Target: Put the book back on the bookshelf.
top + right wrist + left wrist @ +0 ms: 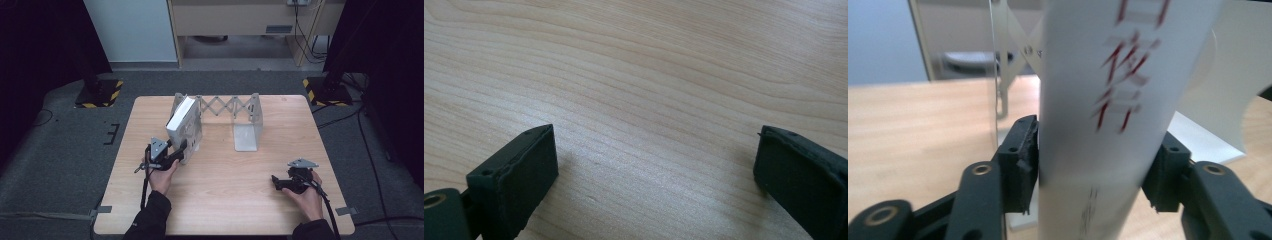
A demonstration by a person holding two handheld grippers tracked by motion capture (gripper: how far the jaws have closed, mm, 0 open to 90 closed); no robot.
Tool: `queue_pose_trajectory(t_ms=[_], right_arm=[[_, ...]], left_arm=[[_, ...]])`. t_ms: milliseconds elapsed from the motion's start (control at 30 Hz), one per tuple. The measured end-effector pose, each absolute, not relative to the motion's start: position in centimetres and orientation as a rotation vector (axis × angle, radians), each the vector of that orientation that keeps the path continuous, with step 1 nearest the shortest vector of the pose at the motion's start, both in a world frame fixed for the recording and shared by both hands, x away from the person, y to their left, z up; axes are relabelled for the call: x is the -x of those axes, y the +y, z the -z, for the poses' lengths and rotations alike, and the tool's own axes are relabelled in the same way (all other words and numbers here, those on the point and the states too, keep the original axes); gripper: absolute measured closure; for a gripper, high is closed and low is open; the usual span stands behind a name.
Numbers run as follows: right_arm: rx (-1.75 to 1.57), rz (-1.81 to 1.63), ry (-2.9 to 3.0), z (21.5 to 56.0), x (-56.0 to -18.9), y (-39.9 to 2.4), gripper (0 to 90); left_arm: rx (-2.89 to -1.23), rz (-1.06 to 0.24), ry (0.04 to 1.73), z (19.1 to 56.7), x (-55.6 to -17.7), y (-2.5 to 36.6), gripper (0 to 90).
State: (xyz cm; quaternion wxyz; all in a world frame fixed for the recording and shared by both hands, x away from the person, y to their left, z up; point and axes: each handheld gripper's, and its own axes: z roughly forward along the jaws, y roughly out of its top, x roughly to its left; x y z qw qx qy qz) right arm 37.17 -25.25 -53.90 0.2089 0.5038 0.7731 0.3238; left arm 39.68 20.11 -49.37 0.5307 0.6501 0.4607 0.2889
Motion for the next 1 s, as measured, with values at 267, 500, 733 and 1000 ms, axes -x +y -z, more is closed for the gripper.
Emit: queue_pose_trajectory(t_ms=[267,500,733,1000], right_arm=[[-1.401,-0.900,2.151,53.9,-37.2,-25.3,4.5],[-1.400,-0.900,2.150,53.9,-37.2,-25.3,4.5],[-1.401,-0.900,2.150,53.9,-37.2,-25.2,4.5],[-1.404,-0.902,2.150,53.9,-37.2,-25.2,4.5]], left_arm=[[-1.599,-0.721,1.122,50.0,-39.1,20.0,50.5],[-1.590,-0.787,1.141,50.0,-39.5,19.4,52.5],[-1.575,-0.810,1.178,49.9,-40.7,18.6,52.5],[-1.524,-0.829,1.178,50.6,-41.8,17.9,51.9]])
